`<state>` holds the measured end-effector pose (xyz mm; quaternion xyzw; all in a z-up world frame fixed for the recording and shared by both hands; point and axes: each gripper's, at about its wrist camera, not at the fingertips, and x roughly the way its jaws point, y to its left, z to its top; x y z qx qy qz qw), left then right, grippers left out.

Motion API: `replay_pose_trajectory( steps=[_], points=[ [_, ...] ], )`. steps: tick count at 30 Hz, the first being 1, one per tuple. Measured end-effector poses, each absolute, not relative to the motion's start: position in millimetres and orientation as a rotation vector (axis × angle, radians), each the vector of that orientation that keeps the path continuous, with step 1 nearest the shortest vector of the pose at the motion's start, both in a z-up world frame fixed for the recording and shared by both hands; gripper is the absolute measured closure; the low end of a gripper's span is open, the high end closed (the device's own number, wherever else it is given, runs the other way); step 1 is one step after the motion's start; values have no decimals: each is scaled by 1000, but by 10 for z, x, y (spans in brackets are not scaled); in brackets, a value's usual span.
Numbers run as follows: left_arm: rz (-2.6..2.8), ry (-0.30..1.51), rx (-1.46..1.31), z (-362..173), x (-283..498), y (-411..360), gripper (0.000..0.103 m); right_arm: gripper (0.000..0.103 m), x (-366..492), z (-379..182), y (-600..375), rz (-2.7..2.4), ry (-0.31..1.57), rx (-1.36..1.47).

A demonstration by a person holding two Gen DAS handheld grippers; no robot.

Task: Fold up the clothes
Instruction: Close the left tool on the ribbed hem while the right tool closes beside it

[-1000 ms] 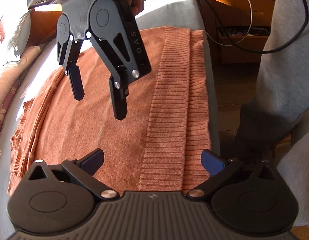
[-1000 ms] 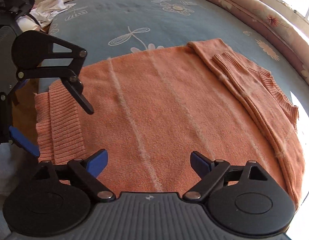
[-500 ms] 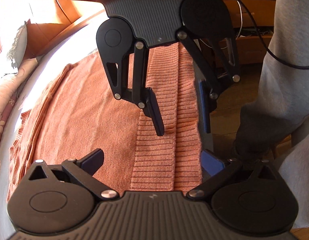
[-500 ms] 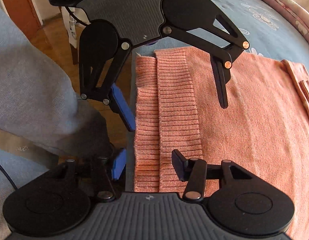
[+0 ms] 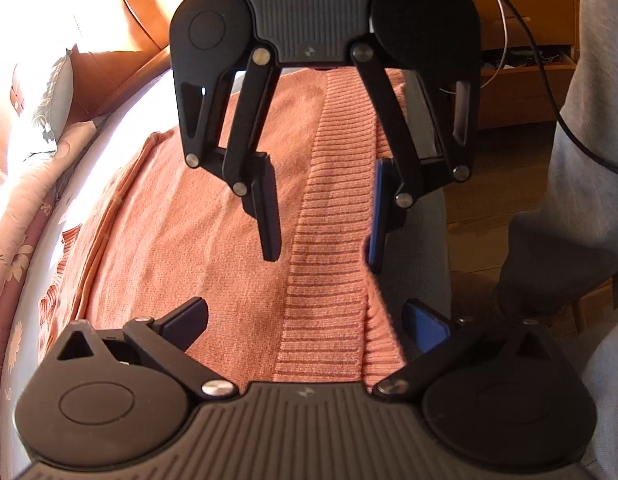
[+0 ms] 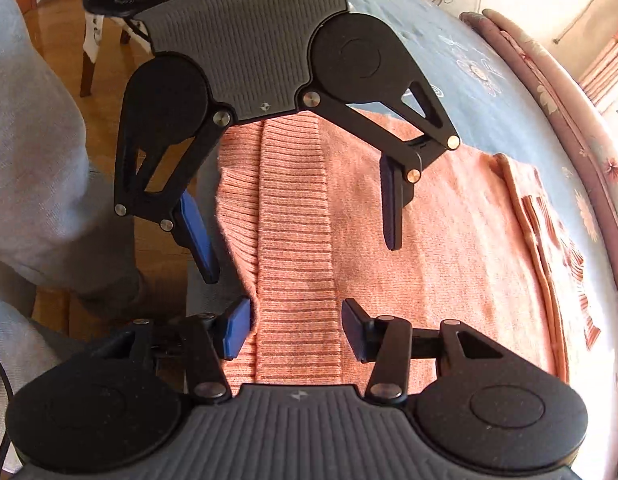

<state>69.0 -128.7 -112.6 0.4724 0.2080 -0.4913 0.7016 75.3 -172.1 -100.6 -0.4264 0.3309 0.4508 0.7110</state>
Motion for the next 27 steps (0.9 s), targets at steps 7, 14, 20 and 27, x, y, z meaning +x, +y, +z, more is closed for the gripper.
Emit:
replay_pose_trajectory(
  steps=[7,14,20,27],
  points=[
    [-1022,487,1010,-1002,818,-1238,1,47,779,-1007,-1712,982,762,-902],
    [-971,476,962,-871,828,-1182,1,47,757,-1112,-1615,866,708,-959],
    [-958,493,938,-853,876,-1160,3,54,842,-1161,-1560,791,759,-975],
    [-1061,588,999,-975,778,-1206,69,95,875,-976,-1583,799,820,-902]
  ],
)
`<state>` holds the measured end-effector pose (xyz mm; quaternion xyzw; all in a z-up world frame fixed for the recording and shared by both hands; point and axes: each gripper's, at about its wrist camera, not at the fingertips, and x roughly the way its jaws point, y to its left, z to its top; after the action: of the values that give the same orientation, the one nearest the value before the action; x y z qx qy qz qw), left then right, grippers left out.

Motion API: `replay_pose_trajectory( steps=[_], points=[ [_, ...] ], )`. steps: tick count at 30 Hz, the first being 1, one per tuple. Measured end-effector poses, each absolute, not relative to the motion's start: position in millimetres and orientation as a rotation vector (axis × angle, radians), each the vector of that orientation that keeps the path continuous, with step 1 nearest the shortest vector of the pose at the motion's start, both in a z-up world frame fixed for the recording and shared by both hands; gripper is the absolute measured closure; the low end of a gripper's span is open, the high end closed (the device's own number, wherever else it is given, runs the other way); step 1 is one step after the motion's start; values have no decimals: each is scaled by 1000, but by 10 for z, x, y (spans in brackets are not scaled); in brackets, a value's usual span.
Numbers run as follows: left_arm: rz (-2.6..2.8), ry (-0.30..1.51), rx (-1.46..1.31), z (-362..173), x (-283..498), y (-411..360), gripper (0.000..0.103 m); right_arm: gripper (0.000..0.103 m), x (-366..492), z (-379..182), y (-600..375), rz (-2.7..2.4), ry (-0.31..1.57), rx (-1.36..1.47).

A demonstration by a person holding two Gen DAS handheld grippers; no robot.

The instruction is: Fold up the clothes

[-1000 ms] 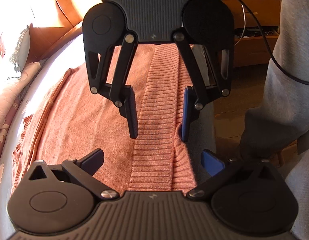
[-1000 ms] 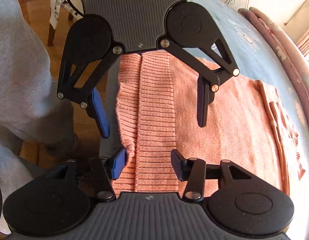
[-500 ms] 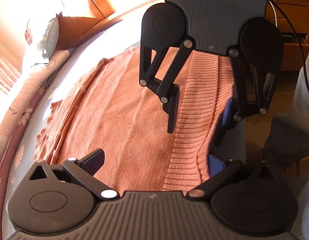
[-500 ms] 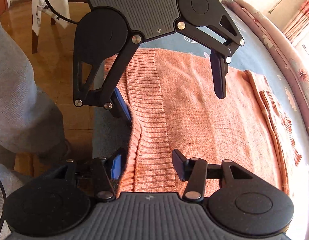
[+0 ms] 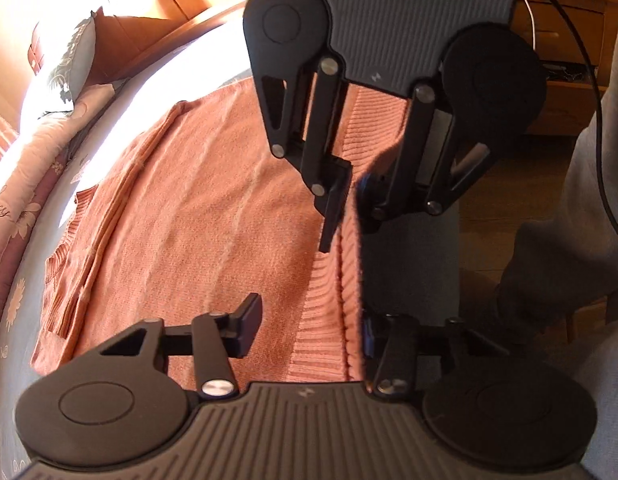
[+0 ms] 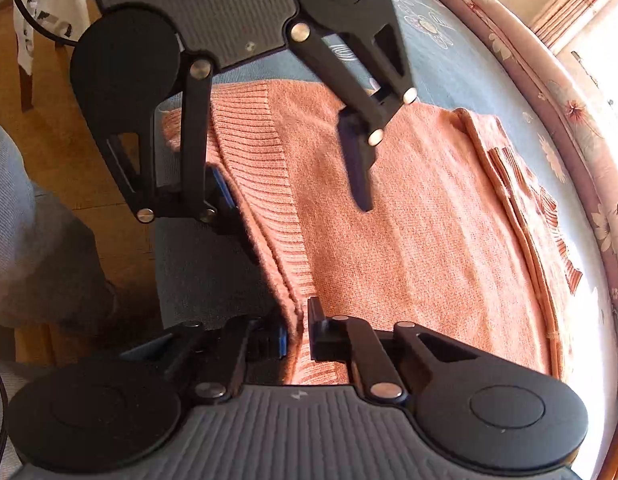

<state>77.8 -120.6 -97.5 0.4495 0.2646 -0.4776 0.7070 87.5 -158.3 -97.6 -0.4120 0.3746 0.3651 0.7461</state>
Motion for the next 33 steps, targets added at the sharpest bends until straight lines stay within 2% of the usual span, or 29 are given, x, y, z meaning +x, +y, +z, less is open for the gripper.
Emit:
replay_pose_trajectory(
  steps=[1,3,6,7,9,14,17,18,19,20,25,27,29,32,33],
  points=[
    [-1070,610,998,-996,768,-1216,71,95,882,-951,-1583,797,826,-896],
    [-1076,631,1001,-1015,760,-1234,85,95,901,-907,-1587,789,827,-886],
    [-1054,641,988,-1007,798,-1227,91,95,928,-867,-1621,777,818,-876],
    [-1042,647,981,-1001,823,-1218,91,94,929,-869,-1611,775,817,-877],
    [-1026,650,965,-973,861,-1194,91,83,899,-915,-1525,768,803,-892],
    [-1005,652,934,-890,905,-1155,91,72,837,-1071,-1407,742,775,-929],
    [-996,666,918,-858,925,-1137,91,73,887,-1183,-1357,705,784,-933],
    [-995,671,919,-860,925,-1130,87,75,911,-1186,-1357,700,791,-927],
    [-991,666,927,-868,913,-1120,85,81,937,-1184,-1359,693,797,-919],
    [-990,648,949,-886,882,-1116,85,93,966,-1163,-1366,681,802,-906],
    [-992,597,1076,-1036,760,-1184,84,94,1020,-1061,-1381,682,830,-860],
    [-973,612,1063,-1043,792,-1194,91,94,963,-1040,-1381,684,822,-863],
    [-951,630,1035,-1027,840,-1186,93,93,922,-1056,-1400,669,824,-872],
    [-934,640,1012,-987,887,-1141,93,79,900,-1111,-1452,631,836,-890],
    [-935,637,1011,-974,887,-1125,93,79,901,-1136,-1498,607,850,-898]
  ],
)
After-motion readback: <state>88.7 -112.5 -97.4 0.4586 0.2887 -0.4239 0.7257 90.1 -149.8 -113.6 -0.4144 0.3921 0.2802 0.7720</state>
